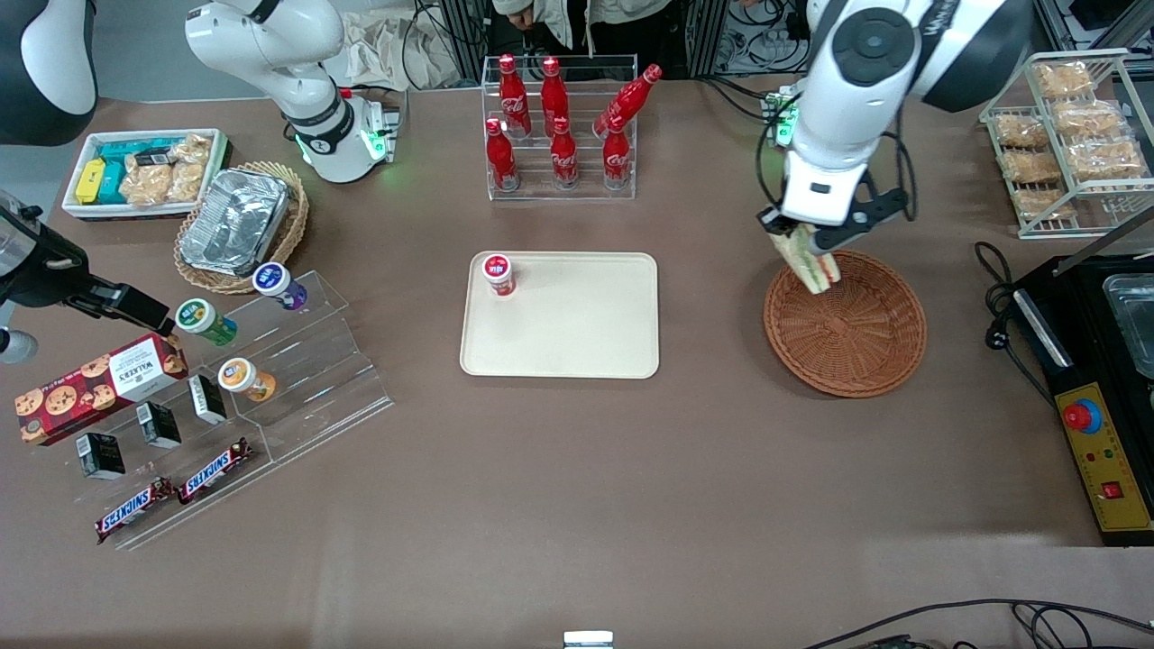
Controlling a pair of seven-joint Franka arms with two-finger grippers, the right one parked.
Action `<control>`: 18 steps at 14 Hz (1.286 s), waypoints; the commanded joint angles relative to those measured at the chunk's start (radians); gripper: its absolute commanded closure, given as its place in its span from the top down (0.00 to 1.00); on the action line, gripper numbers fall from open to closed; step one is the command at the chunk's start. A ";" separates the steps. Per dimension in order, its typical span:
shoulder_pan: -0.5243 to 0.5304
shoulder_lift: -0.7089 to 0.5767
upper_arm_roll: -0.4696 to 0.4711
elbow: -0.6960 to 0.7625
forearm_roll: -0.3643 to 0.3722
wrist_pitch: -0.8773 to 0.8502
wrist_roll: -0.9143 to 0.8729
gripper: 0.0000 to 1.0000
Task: Place sandwich from basket to tray
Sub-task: 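Carry the sandwich with the left gripper over the white tray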
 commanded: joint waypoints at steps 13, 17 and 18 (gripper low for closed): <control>-0.183 0.378 -0.122 0.008 0.067 0.484 0.130 0.00; -0.207 0.484 -0.121 0.002 0.149 0.607 0.103 0.00; -0.208 0.499 -0.119 -0.004 0.150 0.622 0.103 0.00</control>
